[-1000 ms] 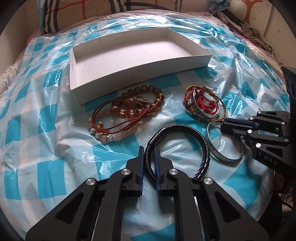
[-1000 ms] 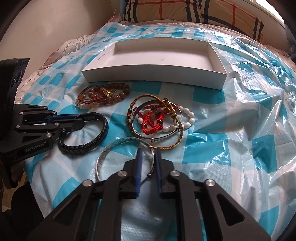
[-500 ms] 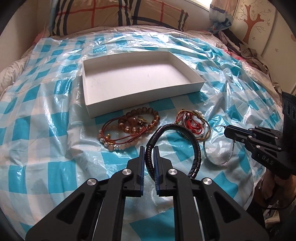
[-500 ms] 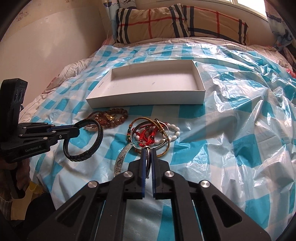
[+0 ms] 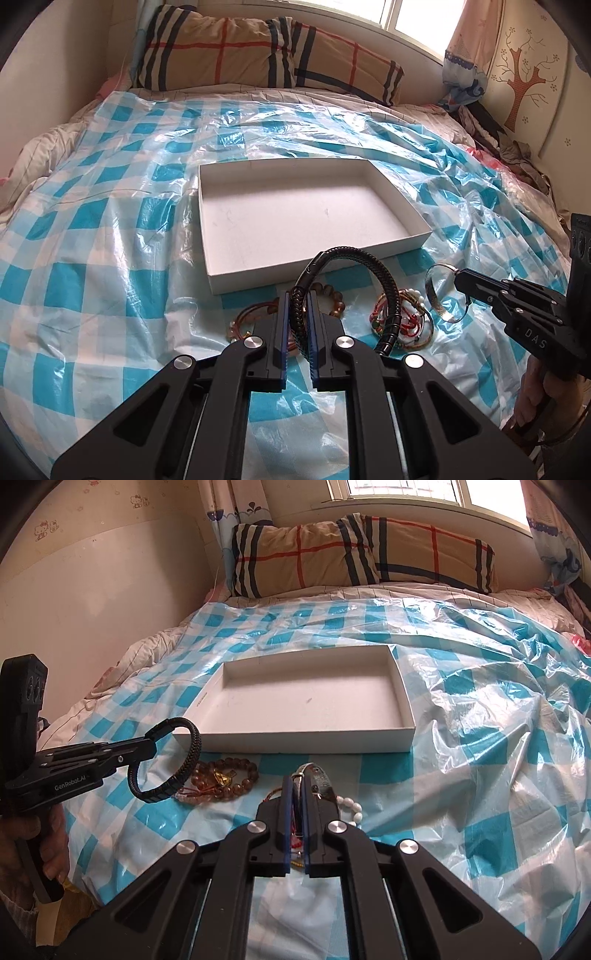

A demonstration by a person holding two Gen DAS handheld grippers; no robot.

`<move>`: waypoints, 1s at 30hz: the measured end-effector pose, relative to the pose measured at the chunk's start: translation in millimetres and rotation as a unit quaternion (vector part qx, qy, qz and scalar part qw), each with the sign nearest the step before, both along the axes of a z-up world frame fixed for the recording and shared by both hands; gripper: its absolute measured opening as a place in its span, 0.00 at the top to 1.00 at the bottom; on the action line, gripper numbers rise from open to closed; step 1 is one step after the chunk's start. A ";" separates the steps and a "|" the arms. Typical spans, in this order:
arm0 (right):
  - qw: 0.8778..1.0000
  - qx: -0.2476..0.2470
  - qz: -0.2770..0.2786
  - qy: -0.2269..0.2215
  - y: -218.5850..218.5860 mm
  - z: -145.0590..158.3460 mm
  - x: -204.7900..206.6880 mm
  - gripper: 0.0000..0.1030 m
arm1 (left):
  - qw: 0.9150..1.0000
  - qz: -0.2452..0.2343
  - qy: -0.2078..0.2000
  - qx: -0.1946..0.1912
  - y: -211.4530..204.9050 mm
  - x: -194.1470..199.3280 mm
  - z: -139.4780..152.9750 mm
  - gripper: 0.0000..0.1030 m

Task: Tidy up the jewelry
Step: 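Carry black bracelet in left tool while right tool carries silver bangle into box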

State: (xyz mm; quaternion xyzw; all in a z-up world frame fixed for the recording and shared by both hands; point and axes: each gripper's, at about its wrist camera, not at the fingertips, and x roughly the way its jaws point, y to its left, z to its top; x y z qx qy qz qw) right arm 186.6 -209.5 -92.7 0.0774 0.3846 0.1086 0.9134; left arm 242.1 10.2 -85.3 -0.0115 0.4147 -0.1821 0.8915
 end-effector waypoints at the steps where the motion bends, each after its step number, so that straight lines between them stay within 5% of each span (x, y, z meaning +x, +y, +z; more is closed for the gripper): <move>1: 1.000 0.000 0.001 -0.004 0.5 2.5 4.4 0.95 | 1.000 0.002 -0.002 -0.002 0.1 3.1 1.0 0.92; 30: 0.999 0.003 0.005 -0.052 13.4 1.1 99.9 0.95 | 0.999 0.031 -0.021 0.002 -23.7 78.5 -17.2 0.92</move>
